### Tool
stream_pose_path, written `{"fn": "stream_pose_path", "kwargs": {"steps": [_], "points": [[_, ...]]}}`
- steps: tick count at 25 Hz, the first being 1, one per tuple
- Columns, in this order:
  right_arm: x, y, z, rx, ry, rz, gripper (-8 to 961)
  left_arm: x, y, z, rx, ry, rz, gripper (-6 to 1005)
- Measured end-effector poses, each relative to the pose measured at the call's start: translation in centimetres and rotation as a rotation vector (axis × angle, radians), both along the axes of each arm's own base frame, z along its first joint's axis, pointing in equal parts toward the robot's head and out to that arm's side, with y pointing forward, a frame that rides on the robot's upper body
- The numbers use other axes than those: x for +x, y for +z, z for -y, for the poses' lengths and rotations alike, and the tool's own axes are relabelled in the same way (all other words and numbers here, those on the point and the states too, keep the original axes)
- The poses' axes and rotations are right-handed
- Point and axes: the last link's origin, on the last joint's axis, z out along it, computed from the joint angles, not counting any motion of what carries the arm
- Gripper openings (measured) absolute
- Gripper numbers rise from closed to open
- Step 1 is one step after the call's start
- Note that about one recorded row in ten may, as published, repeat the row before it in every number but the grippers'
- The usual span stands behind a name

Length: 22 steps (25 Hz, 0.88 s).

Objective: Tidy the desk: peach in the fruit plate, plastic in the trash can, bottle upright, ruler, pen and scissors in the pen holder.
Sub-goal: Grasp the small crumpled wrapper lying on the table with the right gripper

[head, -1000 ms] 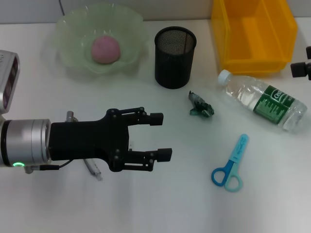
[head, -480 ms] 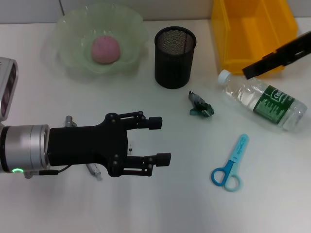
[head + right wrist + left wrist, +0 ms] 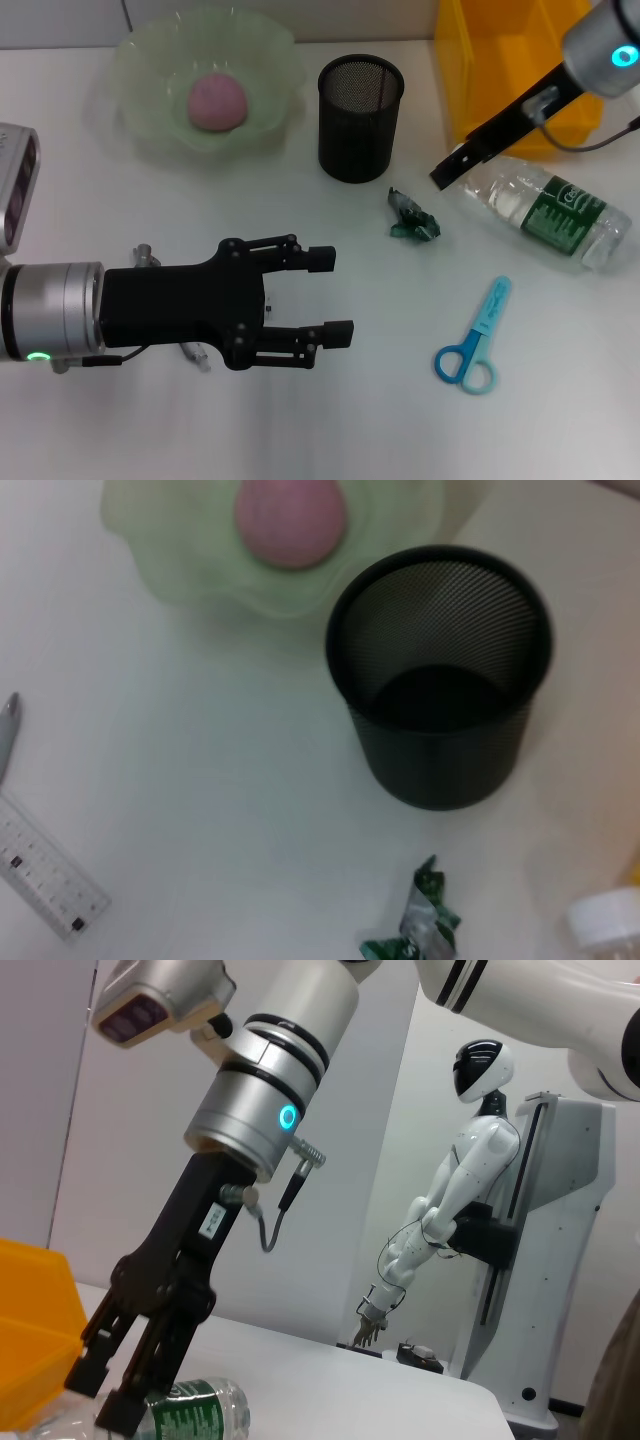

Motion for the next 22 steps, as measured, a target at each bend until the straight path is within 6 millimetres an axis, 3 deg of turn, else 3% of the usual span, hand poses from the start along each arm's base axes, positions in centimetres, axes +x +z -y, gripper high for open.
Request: {"fn": "stream_pose_path", "kwargs": {"steps": [10,22], "points": [[1.2,-3.5,0.0,-0.005,-0.050,0.016,788,0.0,-0.2,0.0,-0.002,0.007,-0.001,804],[2.0,-5.6,-0.2,0.005,-0.063,-0.045,787,-0.2,-0.4,0.0,0.011,-0.002,0.005,803]]}}
